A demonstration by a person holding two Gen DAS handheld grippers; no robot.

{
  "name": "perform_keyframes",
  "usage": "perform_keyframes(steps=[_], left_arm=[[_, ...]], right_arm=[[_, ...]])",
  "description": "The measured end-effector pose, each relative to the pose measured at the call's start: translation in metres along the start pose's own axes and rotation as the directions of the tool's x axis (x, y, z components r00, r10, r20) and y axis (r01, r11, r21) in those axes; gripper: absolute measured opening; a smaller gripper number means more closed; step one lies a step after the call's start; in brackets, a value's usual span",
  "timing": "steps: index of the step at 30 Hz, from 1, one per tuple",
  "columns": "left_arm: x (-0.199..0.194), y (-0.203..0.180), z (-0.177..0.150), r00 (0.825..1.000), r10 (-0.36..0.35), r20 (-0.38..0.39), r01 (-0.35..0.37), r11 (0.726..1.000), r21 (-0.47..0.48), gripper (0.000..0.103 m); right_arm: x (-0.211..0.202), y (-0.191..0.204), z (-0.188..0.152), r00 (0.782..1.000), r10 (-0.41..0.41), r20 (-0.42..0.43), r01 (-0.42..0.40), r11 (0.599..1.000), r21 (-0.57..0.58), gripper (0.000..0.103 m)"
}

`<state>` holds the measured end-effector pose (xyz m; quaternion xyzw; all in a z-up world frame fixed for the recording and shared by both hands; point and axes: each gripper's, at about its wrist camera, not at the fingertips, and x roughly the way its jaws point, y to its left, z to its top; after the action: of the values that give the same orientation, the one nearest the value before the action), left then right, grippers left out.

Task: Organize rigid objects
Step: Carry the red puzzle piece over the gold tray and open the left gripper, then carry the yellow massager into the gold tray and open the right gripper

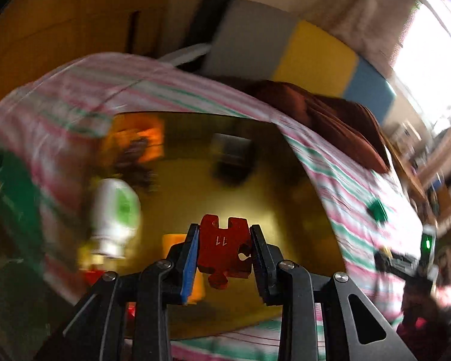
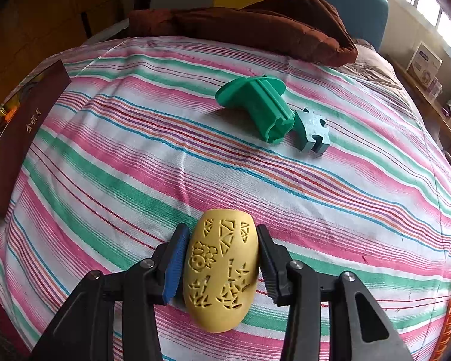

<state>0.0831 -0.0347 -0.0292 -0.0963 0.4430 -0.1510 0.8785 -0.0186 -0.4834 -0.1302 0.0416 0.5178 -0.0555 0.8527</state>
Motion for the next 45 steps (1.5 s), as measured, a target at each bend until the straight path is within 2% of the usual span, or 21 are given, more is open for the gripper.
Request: perform_keyframes(steps=[2,5,9,15,18,25,31,38,40,45], left_arm=[[-0.003,0.018,0.006,1.000,0.027,0.013,-0.027,0.999,-0.031,0.033],[-0.002,0.026,0.016,0.999,0.038,0.021,-0.037,0.999,-0.035,0.033],[0.018,0.013,0.032,0.999,0.044,0.015,-0.044,0.999,0.017,0.033],[0.063,-0.004,0.049,0.995,0.085,-0.043,-0.082,0.994,0.074,0.033],[0.085,-0.006,0.054,0.990,0.119,-0.075,-0.111,0.989,0.095,0.033],[0.126,0.005,0.055,0.966,0.214,-0.145,-0.200,0.974,0.108,0.033],[0.133,0.000,0.054,0.958,0.229,-0.173,-0.206,0.968,0.141,0.033],[0.116,-0.007,0.050,0.961,0.256,-0.106,-0.237,0.958,0.160,0.035],[0.105,-0.012,0.047,0.966,0.252,-0.062,-0.238,0.955,0.176,0.035],[0.067,-0.031,0.038,0.965,0.255,0.065,-0.263,0.937,0.228,0.035]], right_arm=[[0.000,0.001,0.000,1.000,-0.004,0.000,0.004,1.000,-0.005,0.045],[0.000,0.002,0.000,1.000,-0.010,-0.001,0.010,1.000,-0.007,0.044],[0.000,0.003,0.001,1.000,-0.013,-0.001,0.013,1.000,-0.007,0.044],[0.001,0.003,0.001,1.000,-0.010,-0.003,0.010,1.000,-0.005,0.044],[0.001,0.002,0.001,1.000,-0.009,-0.004,0.009,1.000,-0.006,0.044],[0.001,0.002,0.000,1.000,-0.009,-0.003,0.009,1.000,-0.005,0.044],[0.002,0.001,0.000,1.000,-0.008,-0.003,0.008,1.000,-0.004,0.044],[0.002,0.001,0.001,1.000,-0.007,-0.003,0.007,1.000,-0.002,0.044],[0.002,0.001,0.001,1.000,-0.008,-0.003,0.008,1.000,-0.004,0.044],[0.002,0.001,0.001,1.000,-0.008,0.000,0.008,1.000,0.001,0.044]])
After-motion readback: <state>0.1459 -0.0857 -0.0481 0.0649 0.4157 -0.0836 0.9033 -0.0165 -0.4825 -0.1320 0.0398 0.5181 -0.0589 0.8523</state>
